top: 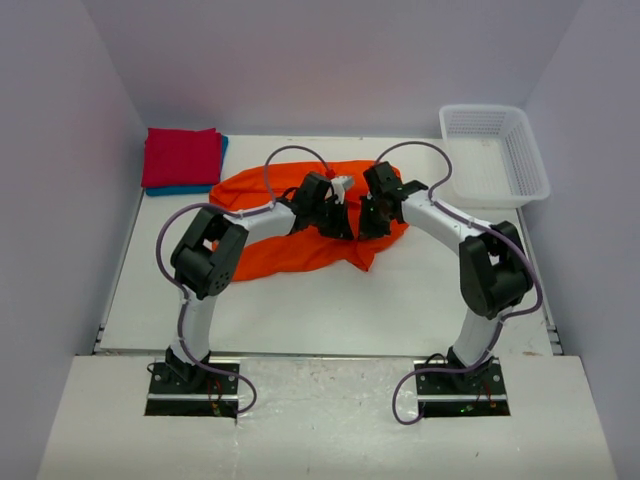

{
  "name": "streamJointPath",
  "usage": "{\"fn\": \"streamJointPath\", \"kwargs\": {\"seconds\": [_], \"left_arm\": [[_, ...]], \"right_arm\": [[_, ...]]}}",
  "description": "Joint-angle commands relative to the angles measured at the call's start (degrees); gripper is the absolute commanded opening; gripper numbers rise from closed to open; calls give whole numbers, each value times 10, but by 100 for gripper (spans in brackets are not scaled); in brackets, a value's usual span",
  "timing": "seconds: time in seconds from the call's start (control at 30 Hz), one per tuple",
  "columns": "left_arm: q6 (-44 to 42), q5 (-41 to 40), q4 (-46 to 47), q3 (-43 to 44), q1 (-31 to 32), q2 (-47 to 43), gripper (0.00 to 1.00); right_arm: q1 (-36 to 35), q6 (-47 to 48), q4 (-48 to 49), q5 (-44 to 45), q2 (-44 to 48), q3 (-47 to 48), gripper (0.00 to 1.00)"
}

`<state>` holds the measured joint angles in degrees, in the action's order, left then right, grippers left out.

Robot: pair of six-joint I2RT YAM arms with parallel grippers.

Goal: Fold and stack the t-shirts
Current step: Flatten out the tshirt

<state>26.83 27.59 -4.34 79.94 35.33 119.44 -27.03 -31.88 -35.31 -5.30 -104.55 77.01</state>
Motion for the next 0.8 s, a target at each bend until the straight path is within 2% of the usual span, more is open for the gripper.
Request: {"fn": "streamJointPath", "kwargs": {"seconds": [0.0,0.2,0.27,0.3,0.57,0.67,0.7,0.77], "left_arm": [[-7,-117,-66,27,-3,-27,0],[27,-303,-100,-31,-10,-96,2],[35,-337,-116,-59,-10,-136,8],[38,-363,-121,-69,-11,-151,19],[114,-427,-157,-241,-75,-364,19],[131,-458,-191,-287,-90,-430,25],[135,-467,-201,-294,-91,-441,35],[145,-489,-237,-306,-101,-460,41]], "right_arm": [[-5,5,-5,29,70,-13,0],[-5,23,-19,38,130,-41,0],[-4,27,-18,46,139,-50,0],[-4,31,-14,48,145,-58,0],[-5,33,32,20,169,-114,0],[-7,44,45,1,175,-125,0],[-7,50,46,2,175,-126,0],[-7,55,46,6,180,-131,0]]}}
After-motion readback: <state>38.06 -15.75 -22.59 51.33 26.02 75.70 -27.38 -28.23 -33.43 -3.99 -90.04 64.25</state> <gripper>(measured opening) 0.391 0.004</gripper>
